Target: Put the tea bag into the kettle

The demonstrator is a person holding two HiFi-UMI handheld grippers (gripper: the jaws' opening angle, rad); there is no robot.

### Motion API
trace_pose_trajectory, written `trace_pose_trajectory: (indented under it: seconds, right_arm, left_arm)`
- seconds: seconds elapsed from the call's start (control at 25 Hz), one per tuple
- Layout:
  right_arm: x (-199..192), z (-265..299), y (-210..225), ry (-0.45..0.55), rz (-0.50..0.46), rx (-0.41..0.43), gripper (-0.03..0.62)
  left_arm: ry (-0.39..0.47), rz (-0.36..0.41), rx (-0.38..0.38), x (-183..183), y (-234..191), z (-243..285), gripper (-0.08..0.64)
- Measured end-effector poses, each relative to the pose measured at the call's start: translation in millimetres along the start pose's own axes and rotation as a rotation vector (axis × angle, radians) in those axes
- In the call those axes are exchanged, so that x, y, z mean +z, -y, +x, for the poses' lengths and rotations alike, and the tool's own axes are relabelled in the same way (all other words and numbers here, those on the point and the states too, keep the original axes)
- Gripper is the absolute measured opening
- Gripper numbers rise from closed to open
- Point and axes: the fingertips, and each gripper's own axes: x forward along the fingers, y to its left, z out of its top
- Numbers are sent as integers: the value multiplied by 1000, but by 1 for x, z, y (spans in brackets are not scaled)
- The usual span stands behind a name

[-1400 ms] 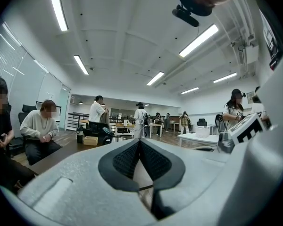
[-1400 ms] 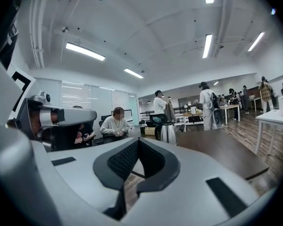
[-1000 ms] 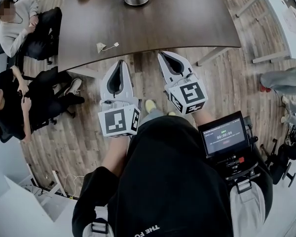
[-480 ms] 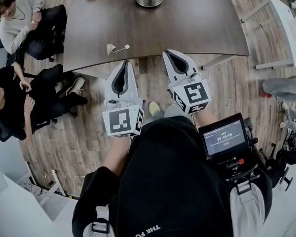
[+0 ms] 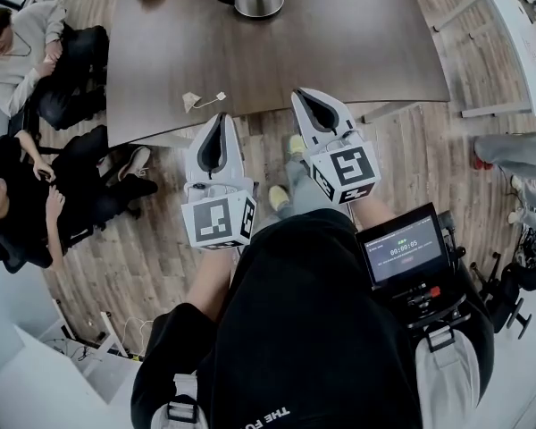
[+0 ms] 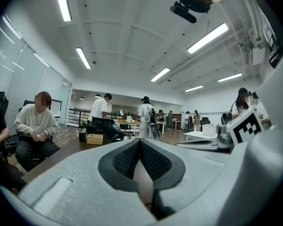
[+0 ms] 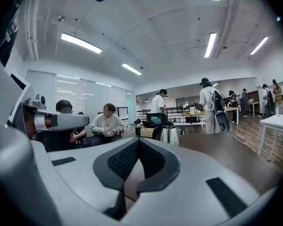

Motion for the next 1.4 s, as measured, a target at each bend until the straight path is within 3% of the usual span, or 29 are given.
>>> trace_pose_trajectory:
  seconds: [0.6,0.88,1.4]
  right_arm:
    - [26,106,111,13,23,40,5]
    - [41,115,101,34,5,89,5]
    - [56,165,168,52,33,141,5]
  left_arm:
    - [-13,21,20,20,-3,154,2]
    - [12,35,56,37,-12,153,2]
    - [-7,50,96,48,-5,233,2]
